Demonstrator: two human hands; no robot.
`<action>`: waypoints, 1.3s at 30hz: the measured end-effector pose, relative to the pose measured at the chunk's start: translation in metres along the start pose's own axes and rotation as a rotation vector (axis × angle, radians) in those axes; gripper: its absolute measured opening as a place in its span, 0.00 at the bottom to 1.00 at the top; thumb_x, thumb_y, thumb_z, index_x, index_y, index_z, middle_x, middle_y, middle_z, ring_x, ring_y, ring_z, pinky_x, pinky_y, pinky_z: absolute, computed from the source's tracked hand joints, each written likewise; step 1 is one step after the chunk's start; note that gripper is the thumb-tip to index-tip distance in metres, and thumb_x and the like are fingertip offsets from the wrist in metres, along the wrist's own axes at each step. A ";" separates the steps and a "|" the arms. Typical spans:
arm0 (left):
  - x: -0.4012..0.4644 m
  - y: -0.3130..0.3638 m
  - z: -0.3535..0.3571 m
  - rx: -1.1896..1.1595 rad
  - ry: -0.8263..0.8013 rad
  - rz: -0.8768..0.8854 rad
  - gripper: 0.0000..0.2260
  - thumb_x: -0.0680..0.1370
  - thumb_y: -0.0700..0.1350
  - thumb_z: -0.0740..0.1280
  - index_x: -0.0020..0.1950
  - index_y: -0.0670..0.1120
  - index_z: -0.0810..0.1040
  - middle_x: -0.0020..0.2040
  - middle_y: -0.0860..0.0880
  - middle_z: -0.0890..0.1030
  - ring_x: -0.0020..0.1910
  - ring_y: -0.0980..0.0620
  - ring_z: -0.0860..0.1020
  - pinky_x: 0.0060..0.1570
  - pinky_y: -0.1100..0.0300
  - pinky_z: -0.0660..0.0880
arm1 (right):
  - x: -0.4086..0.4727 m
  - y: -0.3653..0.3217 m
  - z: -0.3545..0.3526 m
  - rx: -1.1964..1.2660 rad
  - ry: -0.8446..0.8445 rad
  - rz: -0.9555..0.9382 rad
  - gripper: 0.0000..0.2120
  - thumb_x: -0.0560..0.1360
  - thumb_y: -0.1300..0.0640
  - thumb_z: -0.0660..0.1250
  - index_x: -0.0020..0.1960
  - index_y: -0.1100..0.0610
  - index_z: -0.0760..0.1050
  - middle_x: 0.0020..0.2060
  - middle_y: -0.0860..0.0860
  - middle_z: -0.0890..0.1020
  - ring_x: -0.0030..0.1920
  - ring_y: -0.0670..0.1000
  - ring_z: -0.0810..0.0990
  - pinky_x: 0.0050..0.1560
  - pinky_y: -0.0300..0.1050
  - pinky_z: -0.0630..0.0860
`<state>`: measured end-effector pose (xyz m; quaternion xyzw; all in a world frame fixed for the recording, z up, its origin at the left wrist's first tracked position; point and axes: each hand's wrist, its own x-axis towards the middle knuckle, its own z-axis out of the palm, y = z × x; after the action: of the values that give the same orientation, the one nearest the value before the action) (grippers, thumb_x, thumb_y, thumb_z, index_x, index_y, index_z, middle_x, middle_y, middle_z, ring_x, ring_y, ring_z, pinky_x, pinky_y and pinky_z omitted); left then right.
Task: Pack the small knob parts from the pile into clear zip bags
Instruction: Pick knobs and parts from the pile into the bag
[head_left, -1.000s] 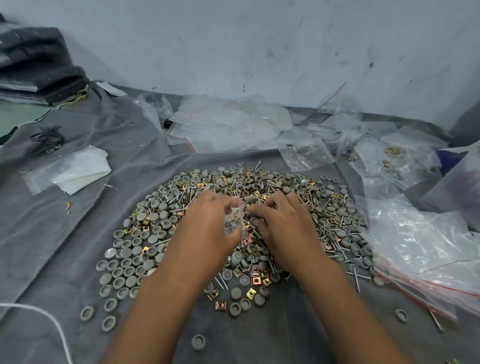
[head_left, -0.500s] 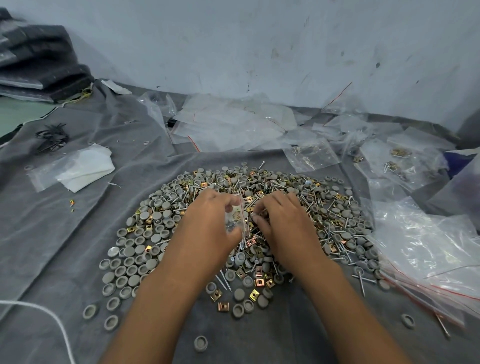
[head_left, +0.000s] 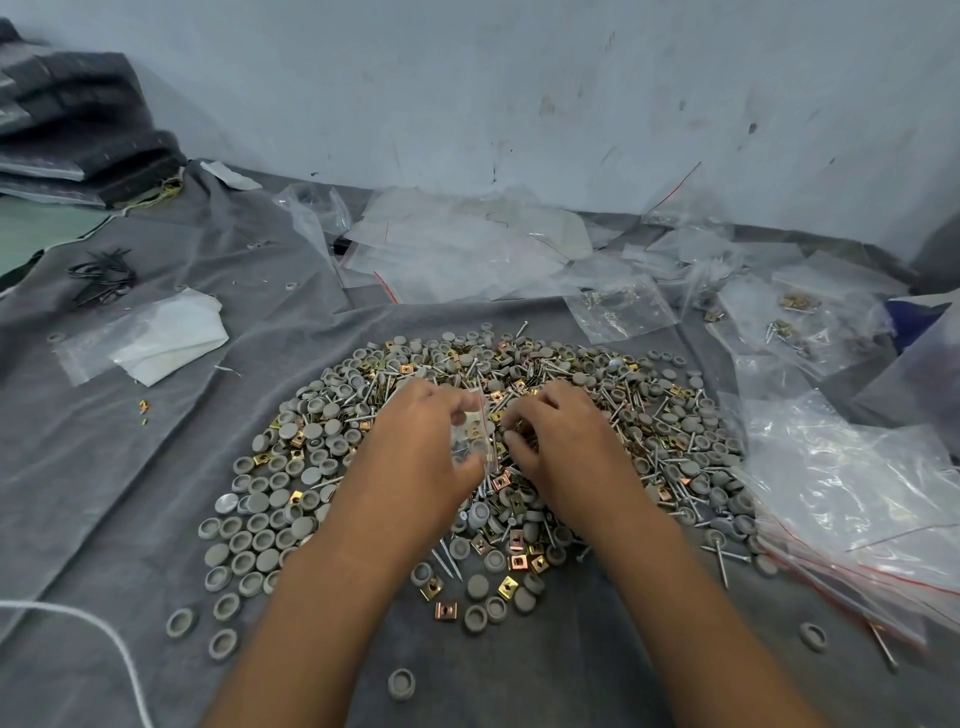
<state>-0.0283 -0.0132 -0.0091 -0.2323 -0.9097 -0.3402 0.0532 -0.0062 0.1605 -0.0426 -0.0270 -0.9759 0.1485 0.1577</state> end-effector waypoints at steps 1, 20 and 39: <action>0.000 0.000 0.000 -0.002 -0.001 -0.001 0.21 0.75 0.49 0.75 0.67 0.55 0.77 0.54 0.57 0.73 0.41 0.66 0.70 0.46 0.66 0.68 | 0.000 -0.001 0.001 -0.011 0.014 0.012 0.07 0.79 0.49 0.69 0.56 0.48 0.79 0.50 0.47 0.74 0.54 0.48 0.72 0.56 0.47 0.75; 0.000 0.005 -0.002 0.009 -0.019 0.003 0.14 0.73 0.49 0.75 0.57 0.57 0.78 0.49 0.58 0.70 0.44 0.62 0.71 0.39 0.70 0.64 | -0.012 -0.031 -0.032 0.349 0.107 -0.173 0.05 0.82 0.49 0.63 0.55 0.47 0.76 0.53 0.44 0.72 0.53 0.40 0.72 0.54 0.31 0.69; 0.001 0.003 -0.002 0.035 0.012 -0.004 0.12 0.73 0.45 0.71 0.54 0.57 0.79 0.48 0.60 0.69 0.43 0.63 0.70 0.38 0.71 0.63 | -0.020 -0.042 -0.030 0.122 0.249 -0.324 0.06 0.76 0.53 0.74 0.51 0.53 0.82 0.45 0.46 0.85 0.48 0.52 0.78 0.46 0.46 0.76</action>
<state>-0.0276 -0.0124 -0.0057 -0.2276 -0.9157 -0.3255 0.0619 0.0217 0.1264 -0.0088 0.1216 -0.9296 0.1754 0.3004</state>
